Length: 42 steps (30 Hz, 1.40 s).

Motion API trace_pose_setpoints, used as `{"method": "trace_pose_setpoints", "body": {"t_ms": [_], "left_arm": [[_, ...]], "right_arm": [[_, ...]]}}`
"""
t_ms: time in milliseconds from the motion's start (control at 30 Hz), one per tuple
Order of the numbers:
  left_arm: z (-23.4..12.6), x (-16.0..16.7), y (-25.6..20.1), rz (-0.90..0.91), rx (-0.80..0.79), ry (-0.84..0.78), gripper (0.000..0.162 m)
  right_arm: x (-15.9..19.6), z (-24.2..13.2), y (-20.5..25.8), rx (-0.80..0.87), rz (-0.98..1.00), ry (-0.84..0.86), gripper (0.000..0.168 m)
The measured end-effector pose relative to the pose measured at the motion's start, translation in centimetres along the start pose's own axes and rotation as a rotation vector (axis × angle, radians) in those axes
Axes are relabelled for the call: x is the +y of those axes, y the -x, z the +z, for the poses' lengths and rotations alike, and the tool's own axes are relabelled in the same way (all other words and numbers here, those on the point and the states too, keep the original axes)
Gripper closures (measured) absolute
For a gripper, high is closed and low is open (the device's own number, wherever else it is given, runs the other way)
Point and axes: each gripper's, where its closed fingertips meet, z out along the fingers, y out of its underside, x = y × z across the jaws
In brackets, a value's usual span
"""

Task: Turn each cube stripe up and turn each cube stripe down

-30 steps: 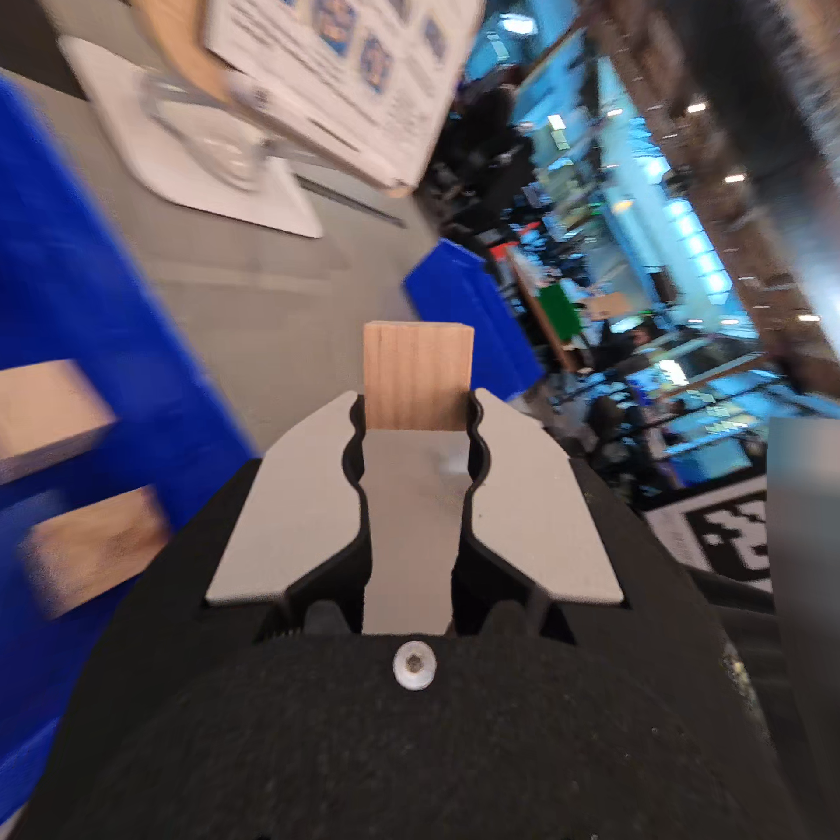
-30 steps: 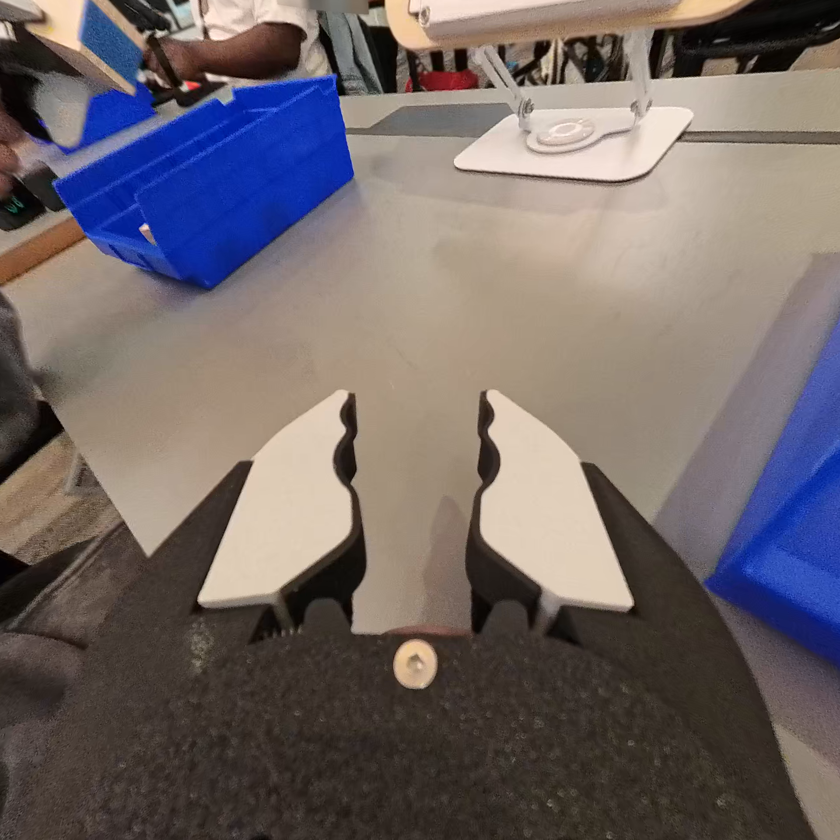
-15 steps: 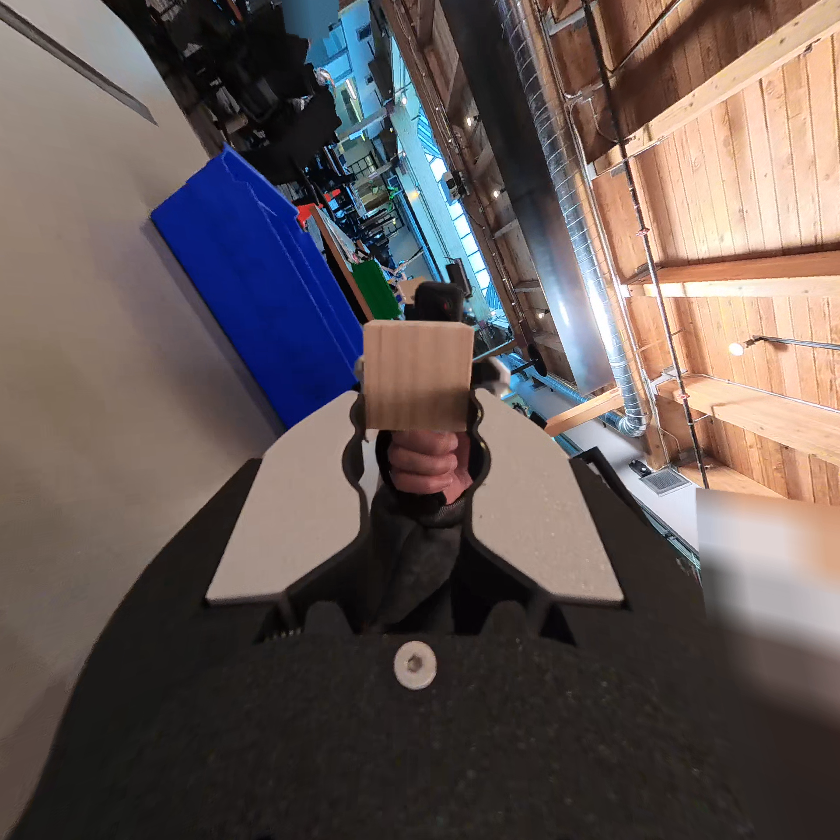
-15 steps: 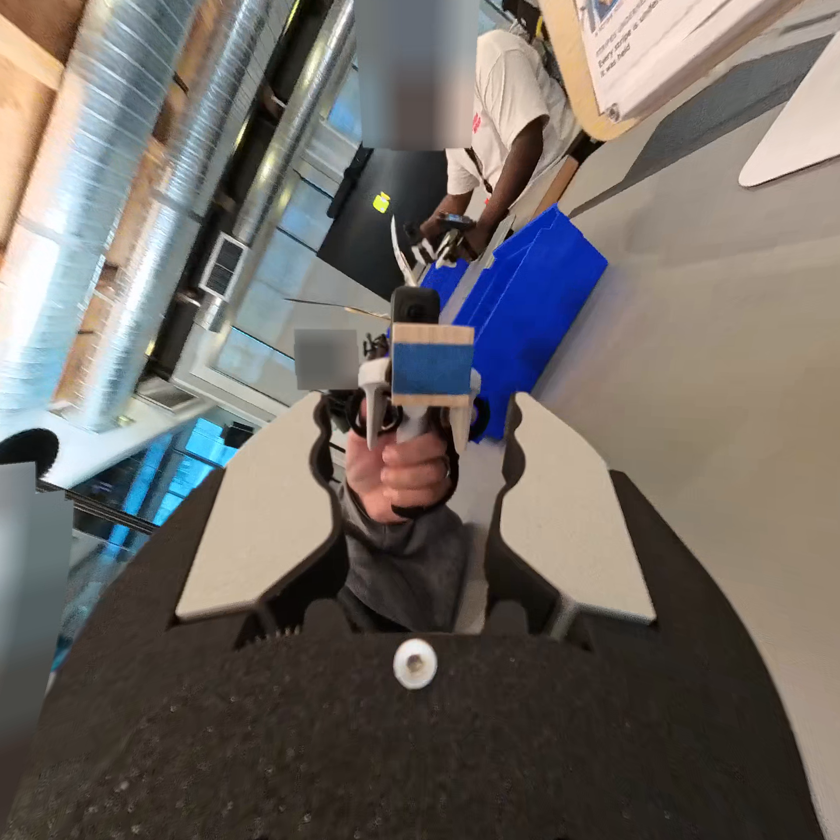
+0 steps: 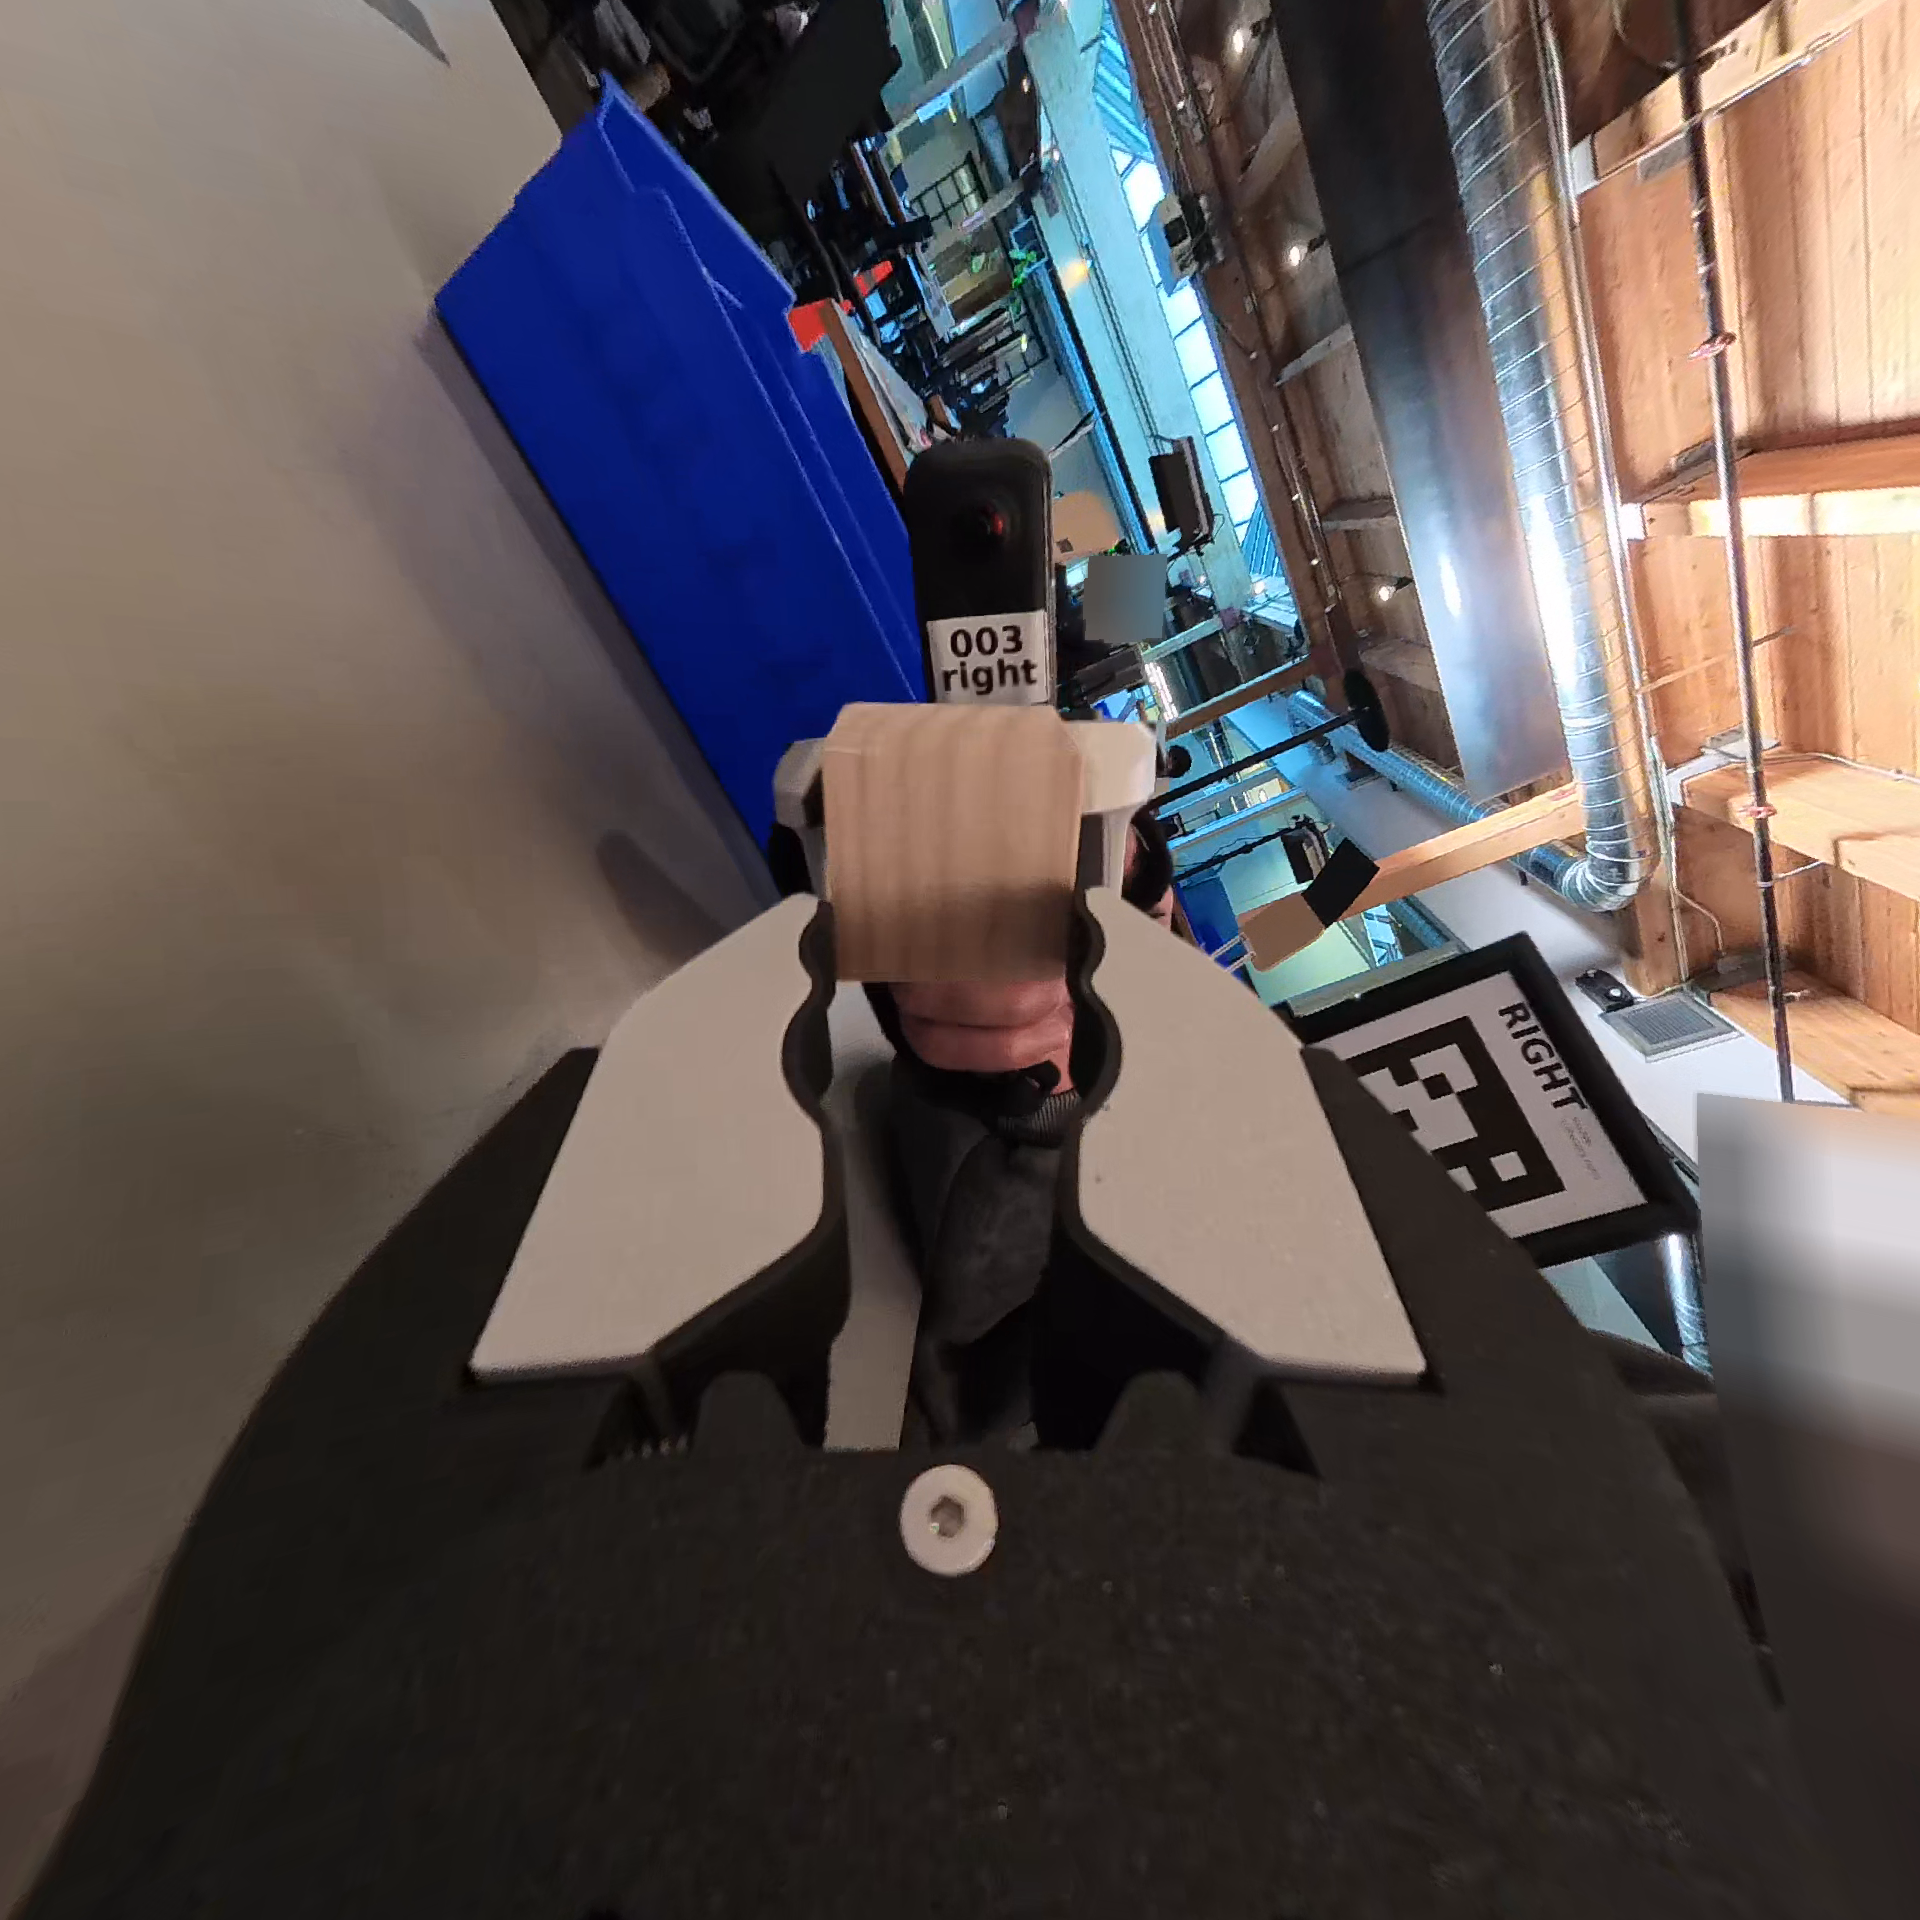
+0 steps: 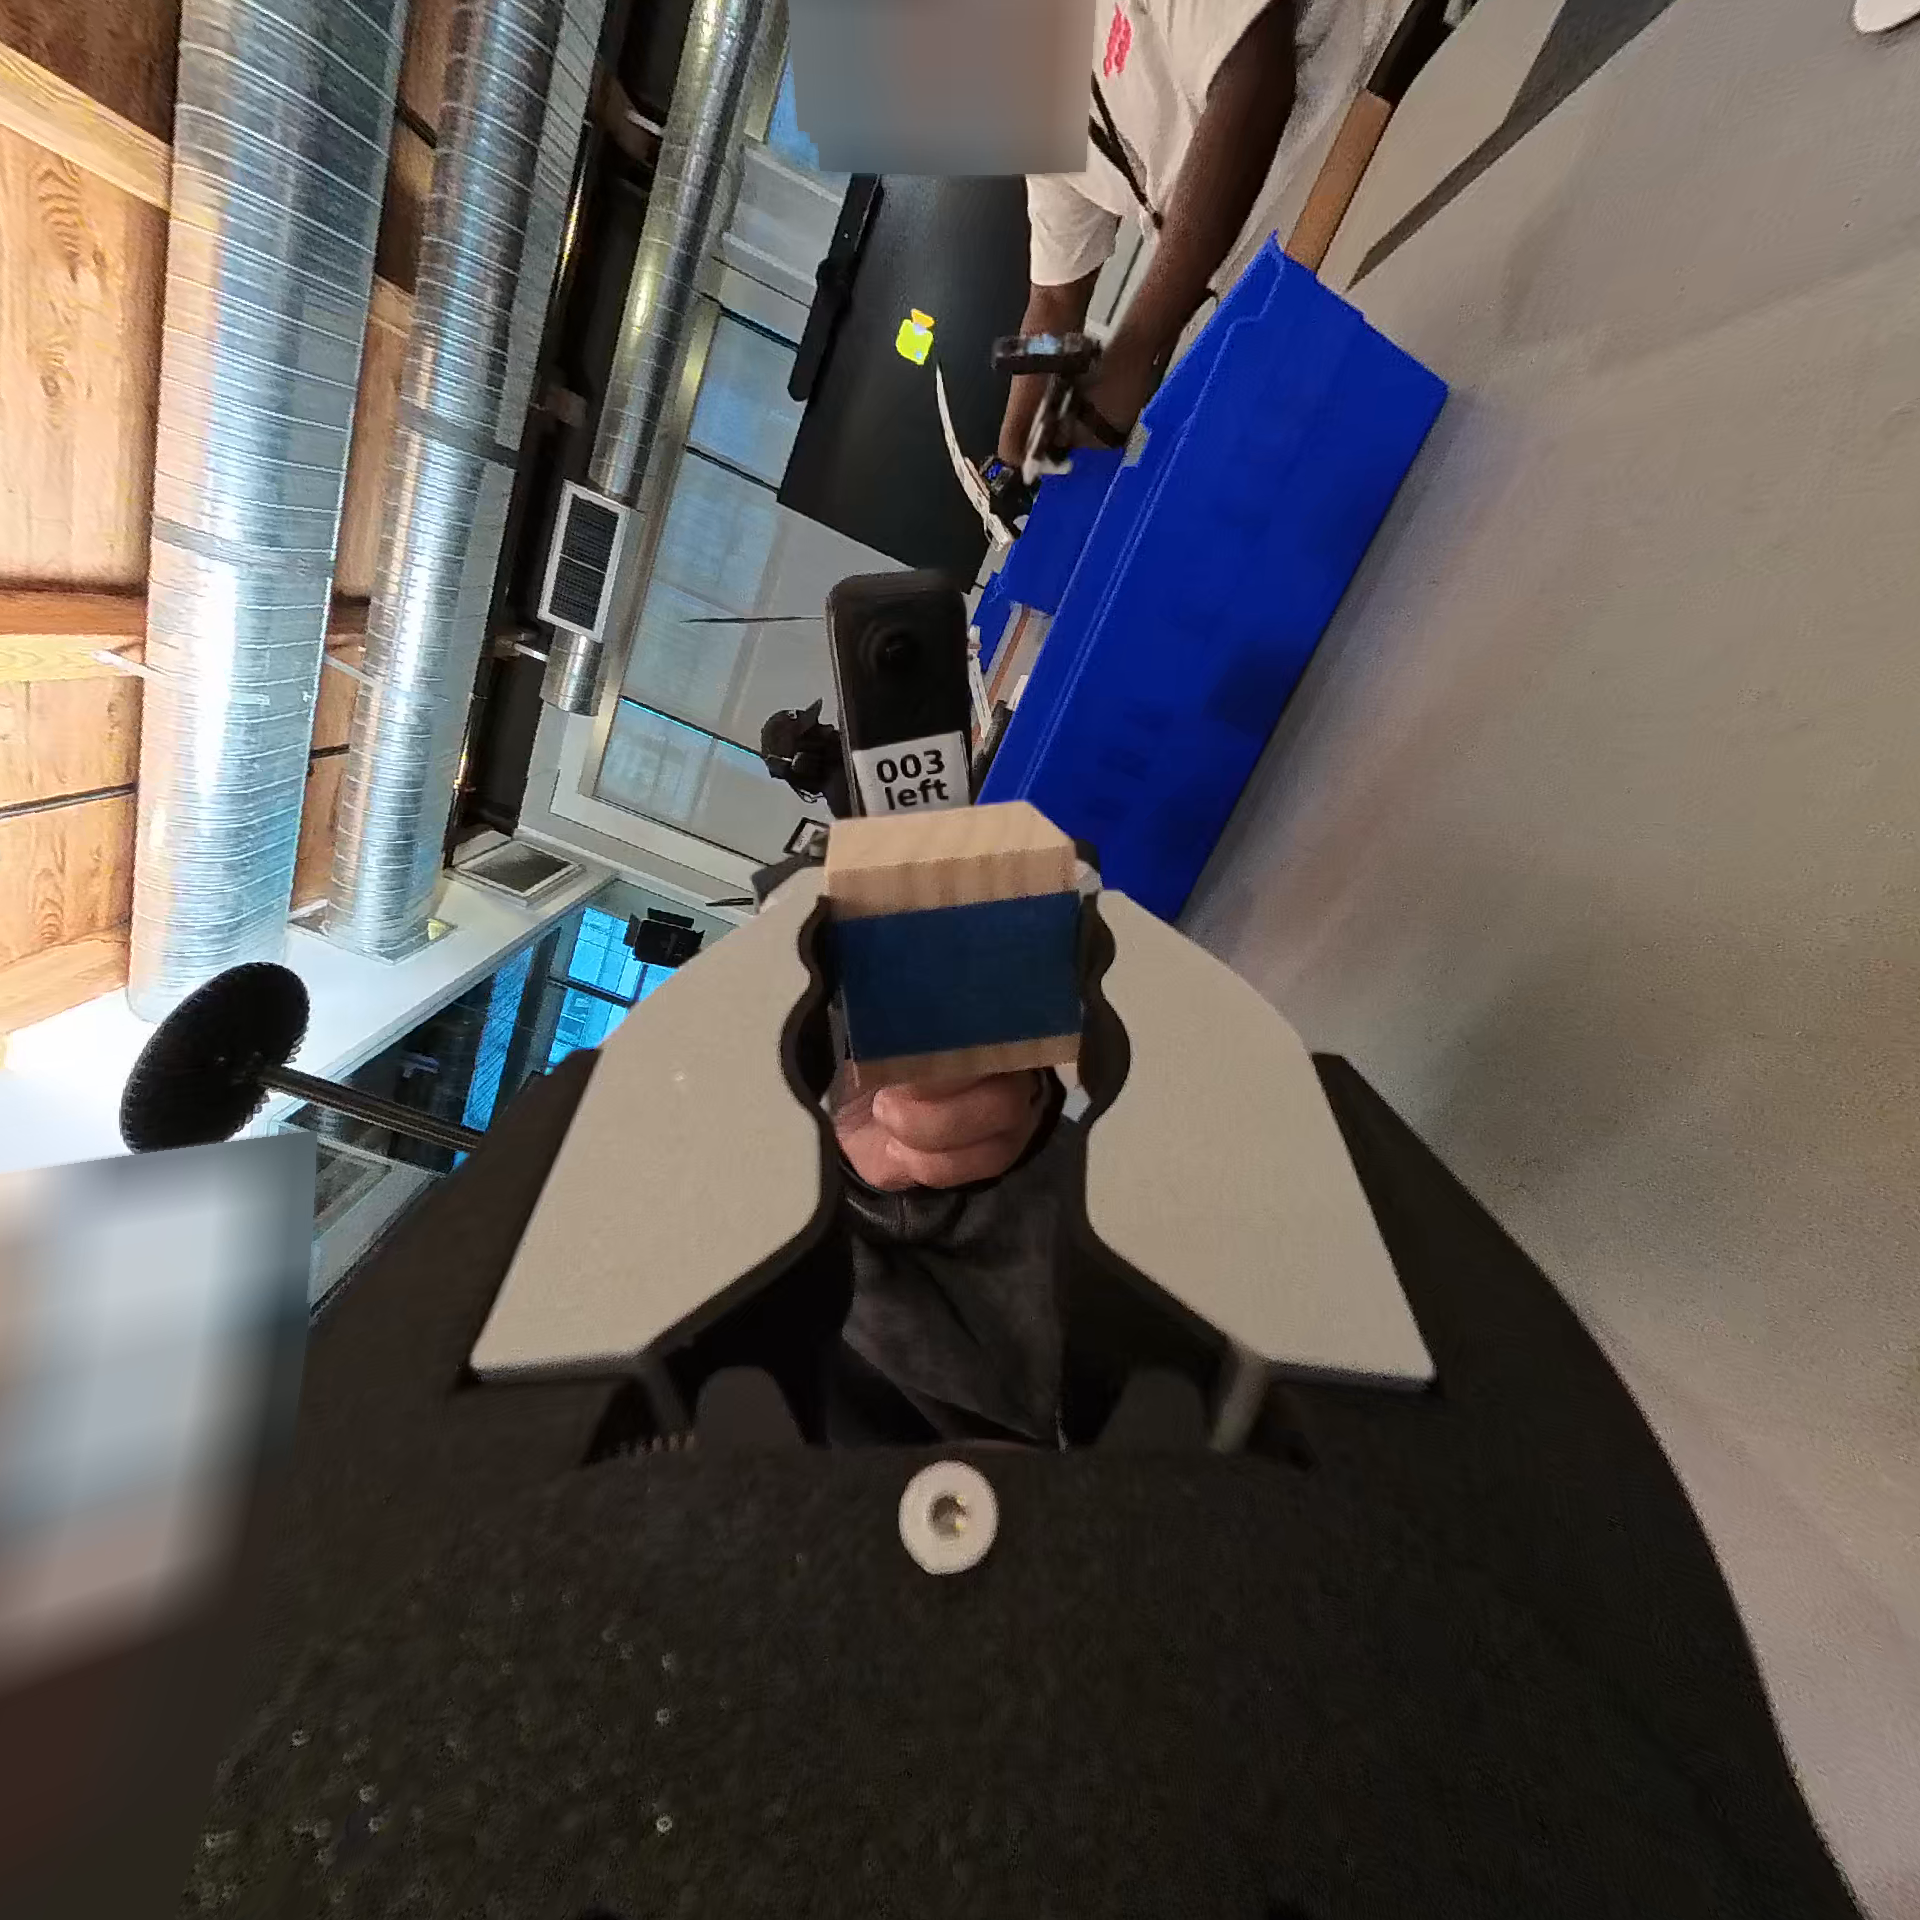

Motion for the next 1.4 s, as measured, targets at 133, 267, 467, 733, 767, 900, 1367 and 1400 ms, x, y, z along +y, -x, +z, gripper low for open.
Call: {"method": "trace_pose_setpoints", "body": {"t_ms": [133, 267, 467, 733, 767, 900, 1367, 1400], "left_arm": [[0.3, 0.4, 0.1, 0.017, -0.013, 0.018, 0.12], [-0.9, 0.7, -0.8, 0.074, -0.025, 0.022, 0.112], [-4.7, 5.6, 1.5, 0.38, -0.299, -0.014, 0.084], [-6.9, 8.7, 1.1, 0.776, -0.528, -0.056, 0.088], [-6.9, 8.7, 0.9, 0.788, -0.513, -0.06, 0.089], [-6.9, 8.9, 1.2, 0.737, -0.483, -0.044, 0.092], [-6.4, 9.4, 1.9, 0.663, -0.444, 0.004, 0.094], [-6.4, 9.4, 1.9, 0.661, -0.44, 0.004, 0.094]], "right_arm": [[0.1, -0.3, -0.3, -0.014, 0.028, -0.004, 0.124], [0.1, -0.5, 0.0, -0.049, 0.069, 0.002, 0.125], [-0.4, -1.7, 0.9, -0.006, -0.015, -0.008, 0.125], [-2.9, -5.6, 5.7, 0.116, -0.267, -0.051, 0.124], [-3.5, -6.9, 6.8, 0.14, -0.318, -0.071, 0.124], [-7.9, -15.7, 7.7, 0.513, -0.561, -0.23, 0.124], [-5.1, -27.7, -11.2, 1.464, -0.367, 0.326, 0.123], [-4.8, -27.9, -11.8, 1.487, -0.356, 0.359, 0.123]]}}
